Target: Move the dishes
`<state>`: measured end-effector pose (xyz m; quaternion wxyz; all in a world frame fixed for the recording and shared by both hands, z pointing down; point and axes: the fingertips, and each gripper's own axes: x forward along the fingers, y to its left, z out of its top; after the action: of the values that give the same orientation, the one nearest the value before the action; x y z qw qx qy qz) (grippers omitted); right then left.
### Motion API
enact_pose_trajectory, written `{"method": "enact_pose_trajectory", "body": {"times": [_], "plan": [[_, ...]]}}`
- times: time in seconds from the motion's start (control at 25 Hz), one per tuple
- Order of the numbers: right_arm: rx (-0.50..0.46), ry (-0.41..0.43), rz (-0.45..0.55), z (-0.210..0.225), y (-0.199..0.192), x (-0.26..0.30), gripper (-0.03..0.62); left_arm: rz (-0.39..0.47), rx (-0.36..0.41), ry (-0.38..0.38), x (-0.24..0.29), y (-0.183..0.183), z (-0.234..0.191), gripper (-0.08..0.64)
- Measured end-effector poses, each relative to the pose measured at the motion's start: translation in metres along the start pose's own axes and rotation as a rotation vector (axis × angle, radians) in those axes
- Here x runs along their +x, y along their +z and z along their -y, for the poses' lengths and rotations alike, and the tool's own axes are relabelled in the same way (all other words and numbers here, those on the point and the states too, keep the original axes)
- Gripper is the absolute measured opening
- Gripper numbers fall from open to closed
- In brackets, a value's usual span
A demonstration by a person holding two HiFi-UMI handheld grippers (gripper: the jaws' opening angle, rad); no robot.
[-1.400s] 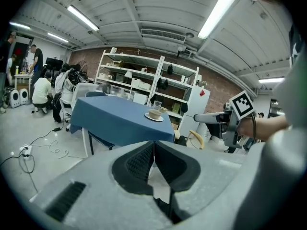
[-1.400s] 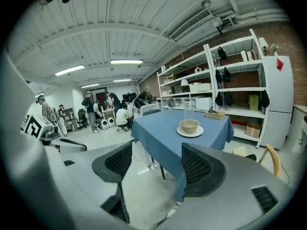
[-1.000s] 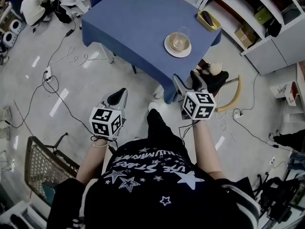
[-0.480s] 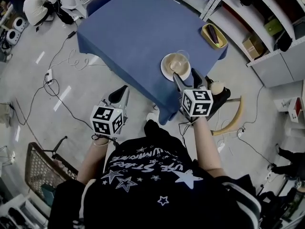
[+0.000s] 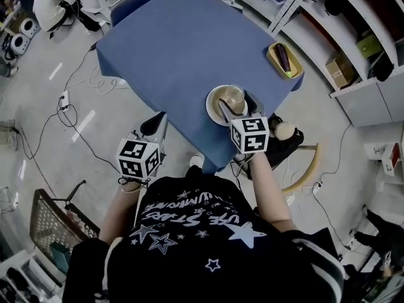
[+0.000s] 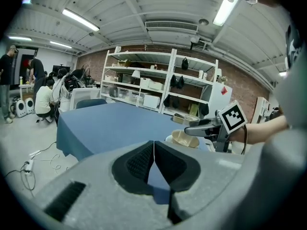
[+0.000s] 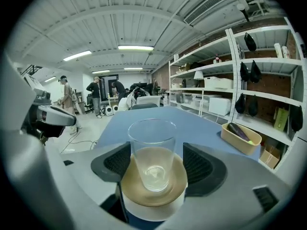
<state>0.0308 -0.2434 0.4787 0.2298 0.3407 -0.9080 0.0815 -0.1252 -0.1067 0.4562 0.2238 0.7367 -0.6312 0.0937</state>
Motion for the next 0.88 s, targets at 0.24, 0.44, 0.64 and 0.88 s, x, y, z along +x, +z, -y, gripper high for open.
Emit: {"method": "enact_pose_trajectory", "body": {"times": [0.24,0.44,0.64,0.88], "plan": [[-0.041,0.026,-0.003,-0.005,0.002,0.014,0.321,-0.023,-0.016,0.017,0.007,-0.004,-0.003,0.022],[-0.03,0.021,0.009,-0.004,0.0,0.015,0.279,-0.031,-0.012,0.013,0.009,-0.004,-0.006,0.023],[-0.034,0.035,-0.019,-0.007,0.004,0.015,0.278,-0.062,0.009,-0.045,0.022,0.0,-0.012,0.023],[-0.01,0.025,0.004,-0.008,0.028,0.004,0.277,-0.091,0.057,-0.122,0.051,0.01,-0.023,0.021]]}}
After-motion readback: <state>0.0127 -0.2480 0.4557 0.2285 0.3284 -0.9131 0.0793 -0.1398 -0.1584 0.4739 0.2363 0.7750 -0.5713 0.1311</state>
